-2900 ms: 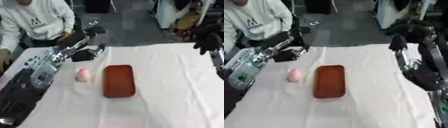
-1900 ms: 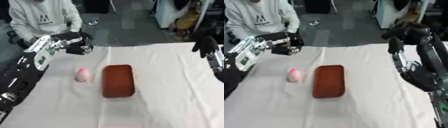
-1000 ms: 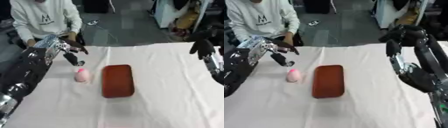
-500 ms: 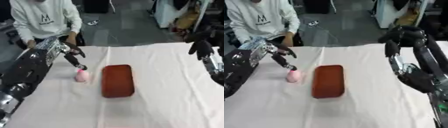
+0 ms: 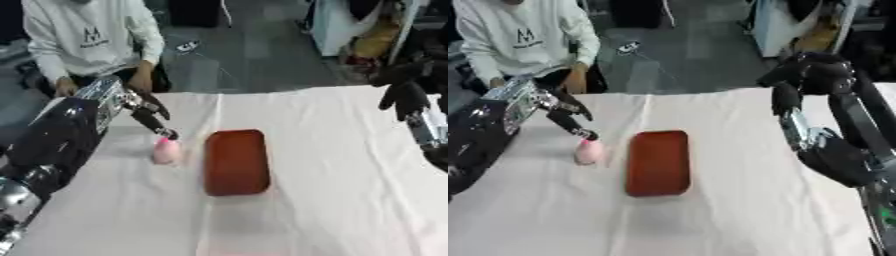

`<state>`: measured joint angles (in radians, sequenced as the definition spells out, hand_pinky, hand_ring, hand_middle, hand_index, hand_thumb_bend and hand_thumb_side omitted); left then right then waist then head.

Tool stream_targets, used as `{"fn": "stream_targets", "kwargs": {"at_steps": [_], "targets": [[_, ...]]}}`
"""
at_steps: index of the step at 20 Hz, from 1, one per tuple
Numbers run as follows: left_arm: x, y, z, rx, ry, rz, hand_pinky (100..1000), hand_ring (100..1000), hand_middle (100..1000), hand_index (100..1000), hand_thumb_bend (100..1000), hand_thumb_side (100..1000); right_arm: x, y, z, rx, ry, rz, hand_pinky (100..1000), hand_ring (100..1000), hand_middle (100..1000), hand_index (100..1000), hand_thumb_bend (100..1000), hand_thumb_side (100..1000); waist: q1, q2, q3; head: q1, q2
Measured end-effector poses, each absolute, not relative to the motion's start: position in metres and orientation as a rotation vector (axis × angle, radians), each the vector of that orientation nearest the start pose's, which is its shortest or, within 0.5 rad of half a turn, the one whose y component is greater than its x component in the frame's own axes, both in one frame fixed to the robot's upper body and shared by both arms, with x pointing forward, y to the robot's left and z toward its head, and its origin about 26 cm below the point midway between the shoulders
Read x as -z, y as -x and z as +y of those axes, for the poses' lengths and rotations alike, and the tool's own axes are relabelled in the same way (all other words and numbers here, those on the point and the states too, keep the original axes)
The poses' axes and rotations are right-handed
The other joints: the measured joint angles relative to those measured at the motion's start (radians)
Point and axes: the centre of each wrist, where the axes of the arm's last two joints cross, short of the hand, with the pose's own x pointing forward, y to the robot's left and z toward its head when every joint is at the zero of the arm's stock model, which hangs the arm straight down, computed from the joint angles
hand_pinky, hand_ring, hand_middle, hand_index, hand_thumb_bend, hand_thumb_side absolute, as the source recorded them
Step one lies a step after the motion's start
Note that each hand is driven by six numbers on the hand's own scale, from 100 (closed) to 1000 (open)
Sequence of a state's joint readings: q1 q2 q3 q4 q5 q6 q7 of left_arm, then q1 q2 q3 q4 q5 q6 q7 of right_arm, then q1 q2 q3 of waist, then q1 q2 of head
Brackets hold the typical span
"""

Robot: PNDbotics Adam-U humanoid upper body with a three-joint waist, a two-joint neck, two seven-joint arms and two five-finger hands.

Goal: Pick up objects on the table and place them in the box.

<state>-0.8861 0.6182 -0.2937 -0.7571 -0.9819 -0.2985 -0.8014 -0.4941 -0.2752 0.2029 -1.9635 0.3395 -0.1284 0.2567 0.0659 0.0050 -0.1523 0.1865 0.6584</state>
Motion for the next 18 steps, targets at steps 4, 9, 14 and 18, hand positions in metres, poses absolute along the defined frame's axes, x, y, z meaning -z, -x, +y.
{"fn": "stream_targets", "kwargs": {"at_steps": [4, 9, 14, 18], "targets": [[-0.150, -0.465, 0.364, 1.850, -0.668, -0.590, 1000, 1000, 1000, 1000, 1000, 852, -0.228, -0.312, -0.183, -1.062, 0.189, -2.399, 257, 438, 579, 671, 100, 752, 0.000, 0.000, 0.000, 0.000, 0.000], [-0.145, -0.465, 0.367, 1.869, -0.678, -0.566, 1000, 1000, 1000, 1000, 1000, 783, -0.228, -0.312, -0.183, -1.064, 0.189, -2.400, 257, 438, 579, 671, 100, 752, 0.000, 0.000, -0.001, 0.000, 0.000], [-0.142, -0.465, 0.369, 1.880, -0.683, -0.557, 1000, 1000, 1000, 1000, 1000, 704, -0.228, -0.312, -0.183, -1.064, 0.188, -2.400, 257, 438, 579, 670, 100, 752, 0.000, 0.000, -0.001, 0.000, 0.000], [-0.137, -0.465, 0.367, 1.894, -0.677, -0.550, 1000, 1000, 1000, 1000, 1000, 701, -0.228, -0.312, -0.182, -1.062, 0.186, -2.401, 257, 438, 580, 670, 100, 752, 0.000, 0.000, -0.003, 0.000, 0.000]]}}
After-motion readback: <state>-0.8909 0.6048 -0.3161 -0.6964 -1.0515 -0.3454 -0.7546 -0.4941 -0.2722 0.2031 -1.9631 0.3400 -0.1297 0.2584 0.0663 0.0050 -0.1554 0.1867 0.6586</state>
